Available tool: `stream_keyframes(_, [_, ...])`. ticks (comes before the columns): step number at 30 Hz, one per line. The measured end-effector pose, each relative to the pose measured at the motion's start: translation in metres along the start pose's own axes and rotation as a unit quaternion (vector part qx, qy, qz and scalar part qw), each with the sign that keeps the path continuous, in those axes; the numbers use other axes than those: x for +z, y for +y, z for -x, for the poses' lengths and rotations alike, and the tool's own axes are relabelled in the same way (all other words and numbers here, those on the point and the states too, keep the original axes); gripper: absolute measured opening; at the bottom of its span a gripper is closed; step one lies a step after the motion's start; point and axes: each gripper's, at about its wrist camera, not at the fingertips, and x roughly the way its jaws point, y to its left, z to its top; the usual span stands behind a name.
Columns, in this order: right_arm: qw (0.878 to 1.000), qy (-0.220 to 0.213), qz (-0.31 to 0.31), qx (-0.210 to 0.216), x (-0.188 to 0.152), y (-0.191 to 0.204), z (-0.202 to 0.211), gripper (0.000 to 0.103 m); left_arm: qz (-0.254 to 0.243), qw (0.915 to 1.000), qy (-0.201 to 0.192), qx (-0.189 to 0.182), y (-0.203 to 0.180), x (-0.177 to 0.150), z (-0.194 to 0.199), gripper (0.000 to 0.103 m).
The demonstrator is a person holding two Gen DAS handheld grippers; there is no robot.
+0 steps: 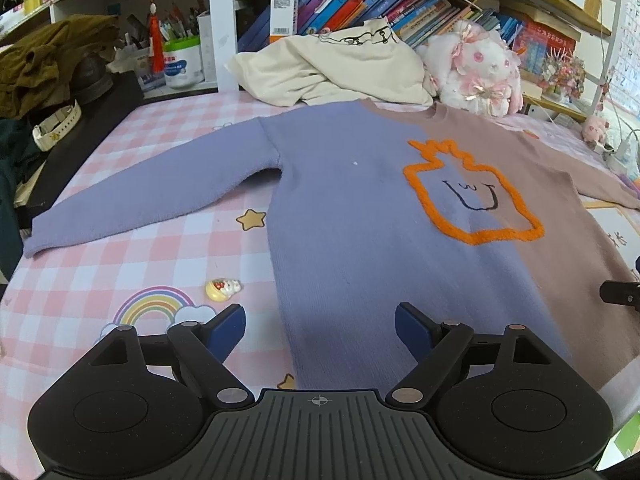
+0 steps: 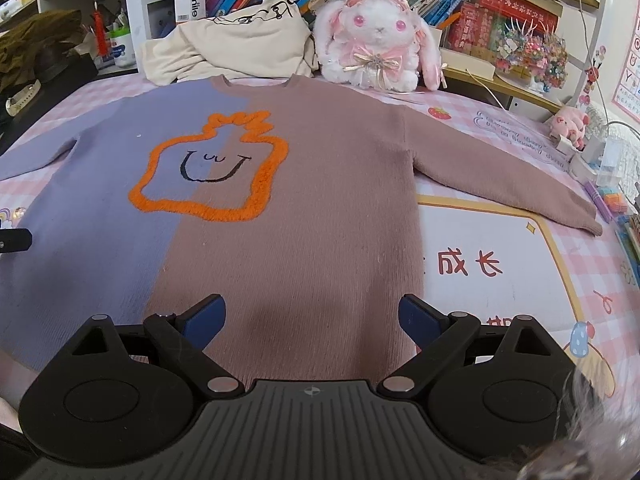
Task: Fold clothes
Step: 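Open the left tool and move it toward the lavender sleeve cuff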
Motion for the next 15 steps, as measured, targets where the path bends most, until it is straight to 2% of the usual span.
stream_keyframes(8, [1.000,0.005,0.010,0.006,0.006,0.007,-0.009,0.094,0.012,0.9999,-0.002,0.009,0.010,0.003,-0.005,0.085])
stream_keyframes(15, [1.000,-0.002,0.025,0.009,0.014,0.018,-0.020,0.094,0.040,0.9986,-0.009,0.034,0.028,0.006,-0.006,0.085])
